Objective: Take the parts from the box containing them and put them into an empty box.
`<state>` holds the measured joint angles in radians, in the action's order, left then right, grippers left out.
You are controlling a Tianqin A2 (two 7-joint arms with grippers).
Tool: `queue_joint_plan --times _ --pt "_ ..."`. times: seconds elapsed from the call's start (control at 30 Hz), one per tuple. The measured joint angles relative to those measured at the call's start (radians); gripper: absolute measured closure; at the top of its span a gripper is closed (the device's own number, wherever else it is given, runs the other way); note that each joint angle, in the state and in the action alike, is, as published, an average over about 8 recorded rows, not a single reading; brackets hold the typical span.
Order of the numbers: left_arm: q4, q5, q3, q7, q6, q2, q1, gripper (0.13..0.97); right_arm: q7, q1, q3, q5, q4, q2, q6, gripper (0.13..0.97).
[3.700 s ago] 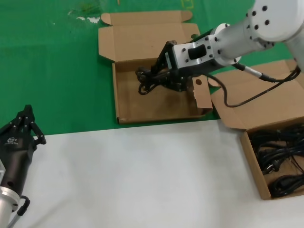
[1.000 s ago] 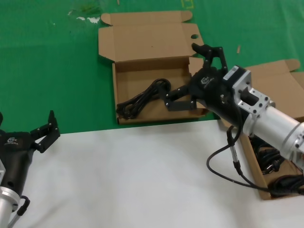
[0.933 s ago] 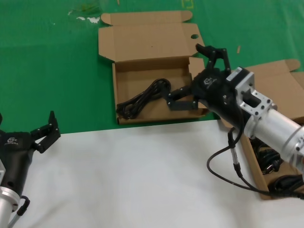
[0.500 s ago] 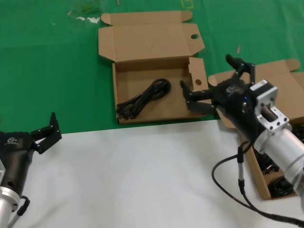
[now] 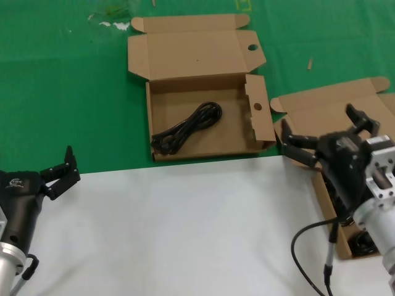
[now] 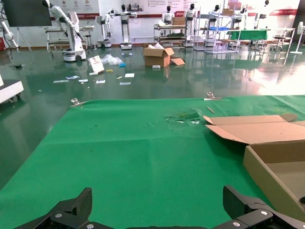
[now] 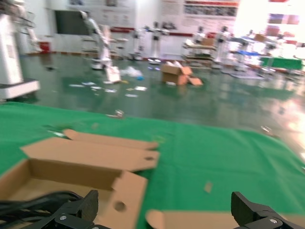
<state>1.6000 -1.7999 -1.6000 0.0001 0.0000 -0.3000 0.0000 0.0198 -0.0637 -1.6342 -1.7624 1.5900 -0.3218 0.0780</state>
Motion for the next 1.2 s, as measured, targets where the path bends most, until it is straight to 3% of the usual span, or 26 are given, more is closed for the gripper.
queue_joint_plan --times 1.2 --pt "0.0 0.0 0.0 0.0 0.0 0.0 0.0 0.132 -0.011 0.035 0.019 -0.021 0.006 0.012 -0.043 0.129"
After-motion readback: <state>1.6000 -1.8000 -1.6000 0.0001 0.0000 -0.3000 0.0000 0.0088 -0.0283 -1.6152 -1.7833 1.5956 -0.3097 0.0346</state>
